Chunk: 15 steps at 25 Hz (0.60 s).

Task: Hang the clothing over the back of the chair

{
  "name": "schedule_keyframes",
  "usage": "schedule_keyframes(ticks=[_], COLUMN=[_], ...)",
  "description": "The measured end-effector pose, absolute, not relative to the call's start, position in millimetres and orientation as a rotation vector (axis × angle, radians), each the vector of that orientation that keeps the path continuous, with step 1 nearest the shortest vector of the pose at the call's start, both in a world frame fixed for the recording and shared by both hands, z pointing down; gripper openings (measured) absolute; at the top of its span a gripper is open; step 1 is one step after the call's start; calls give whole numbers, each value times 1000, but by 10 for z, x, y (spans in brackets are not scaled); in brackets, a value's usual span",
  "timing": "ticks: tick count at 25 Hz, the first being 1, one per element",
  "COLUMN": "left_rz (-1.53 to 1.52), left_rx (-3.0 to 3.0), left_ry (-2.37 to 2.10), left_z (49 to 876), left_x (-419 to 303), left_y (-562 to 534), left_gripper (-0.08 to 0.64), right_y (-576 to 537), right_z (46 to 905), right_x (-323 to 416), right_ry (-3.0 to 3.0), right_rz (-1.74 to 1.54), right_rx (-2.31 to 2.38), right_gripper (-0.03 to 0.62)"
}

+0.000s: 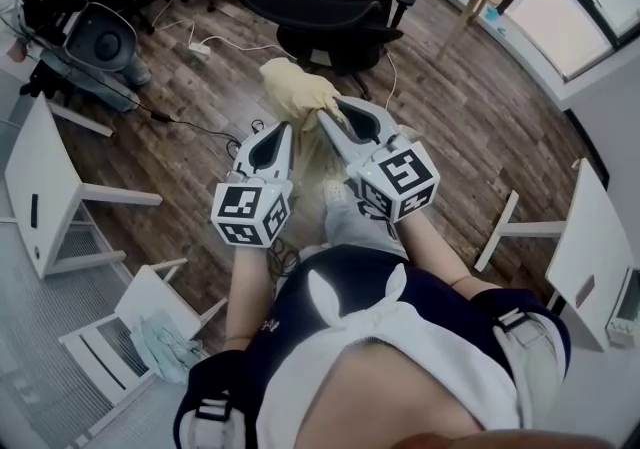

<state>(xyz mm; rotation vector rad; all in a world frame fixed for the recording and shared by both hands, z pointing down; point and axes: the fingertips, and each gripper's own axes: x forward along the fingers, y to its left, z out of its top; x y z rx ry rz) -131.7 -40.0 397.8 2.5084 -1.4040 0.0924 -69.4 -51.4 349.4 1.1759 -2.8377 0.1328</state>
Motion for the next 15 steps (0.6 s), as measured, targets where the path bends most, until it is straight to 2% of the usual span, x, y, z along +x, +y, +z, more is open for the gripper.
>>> schedule_keyframes(ticks=[15], left_rz=[125], left_rx=[2474], left_ry=[-1400], left_z=[4114], left_x=[-1359], left_y=[-1039], left_gripper=[6], right_y=[-1225], right_z=[3438], right_x=[-831], right_ry=[-2860], right_rz=[110], right_rx=[1100], right_gripper=[80])
